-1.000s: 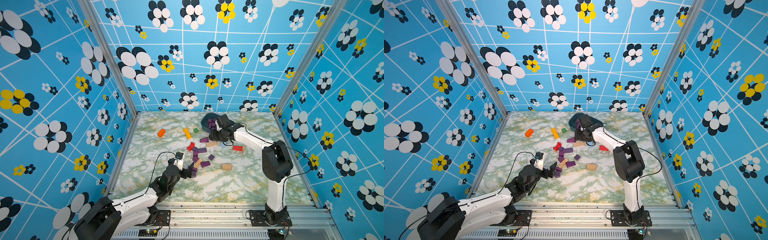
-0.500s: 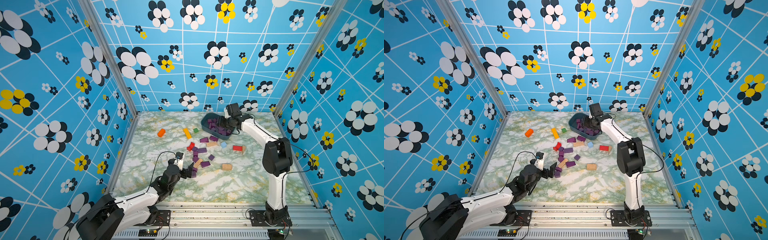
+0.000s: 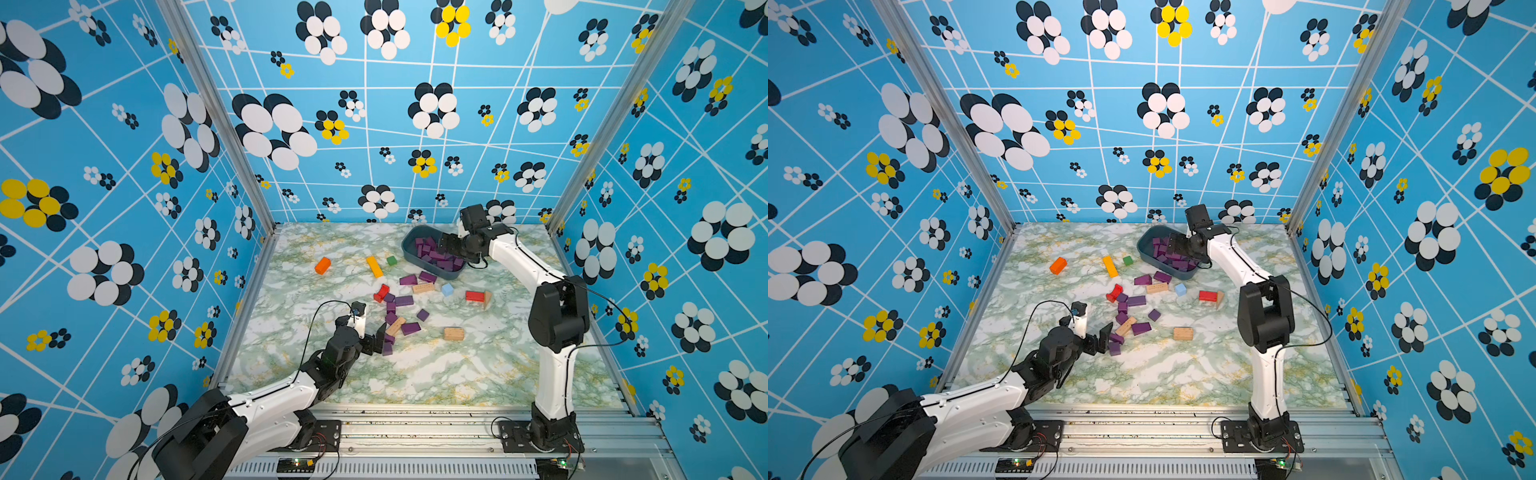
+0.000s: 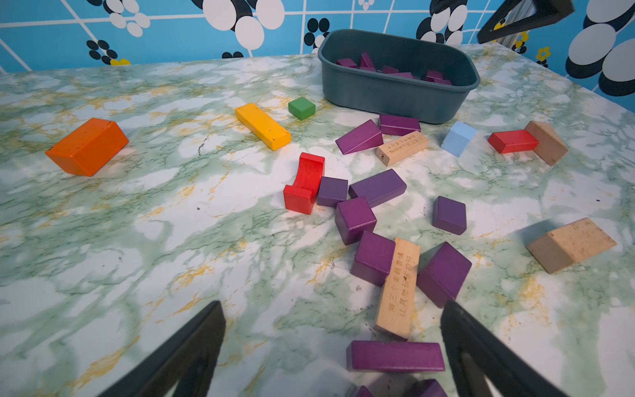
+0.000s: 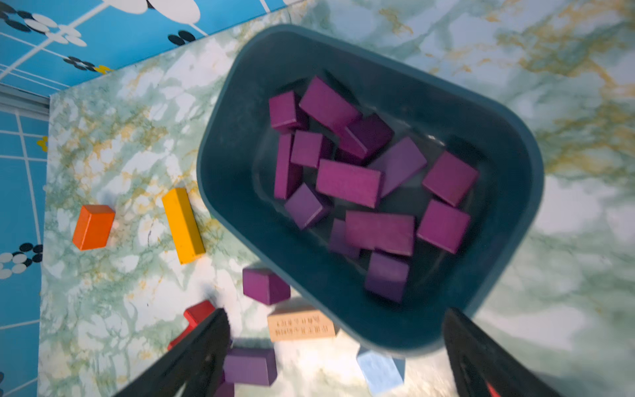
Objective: Pick purple bricks into the storage bin
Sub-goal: Place the building block in the storage box, then pick up the building block from the center of the board.
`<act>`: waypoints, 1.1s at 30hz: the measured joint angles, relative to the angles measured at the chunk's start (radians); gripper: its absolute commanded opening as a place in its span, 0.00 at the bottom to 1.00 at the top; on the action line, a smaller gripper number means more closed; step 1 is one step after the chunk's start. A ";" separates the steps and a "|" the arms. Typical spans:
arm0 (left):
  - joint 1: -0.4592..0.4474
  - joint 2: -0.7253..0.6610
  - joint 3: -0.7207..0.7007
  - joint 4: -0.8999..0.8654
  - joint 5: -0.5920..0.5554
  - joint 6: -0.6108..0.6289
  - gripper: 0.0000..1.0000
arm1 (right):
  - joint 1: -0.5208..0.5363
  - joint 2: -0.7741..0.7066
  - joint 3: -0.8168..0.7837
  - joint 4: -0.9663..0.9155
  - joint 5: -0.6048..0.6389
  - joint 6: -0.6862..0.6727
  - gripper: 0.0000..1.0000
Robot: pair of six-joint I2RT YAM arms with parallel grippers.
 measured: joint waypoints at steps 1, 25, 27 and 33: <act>0.003 0.005 0.008 -0.008 0.000 0.000 0.99 | 0.001 -0.042 -0.044 0.002 0.000 0.000 0.99; 0.013 -0.021 0.057 -0.135 0.001 0.043 0.99 | 0.027 -0.456 -0.787 0.346 -0.217 -0.050 0.99; 0.015 -0.006 0.057 -0.141 0.002 0.058 1.00 | 0.030 -0.454 -0.787 0.365 -0.224 -0.053 0.99; 0.021 0.049 0.059 -0.138 0.055 0.099 0.99 | 0.032 -0.458 -0.814 0.449 -0.262 -0.035 0.99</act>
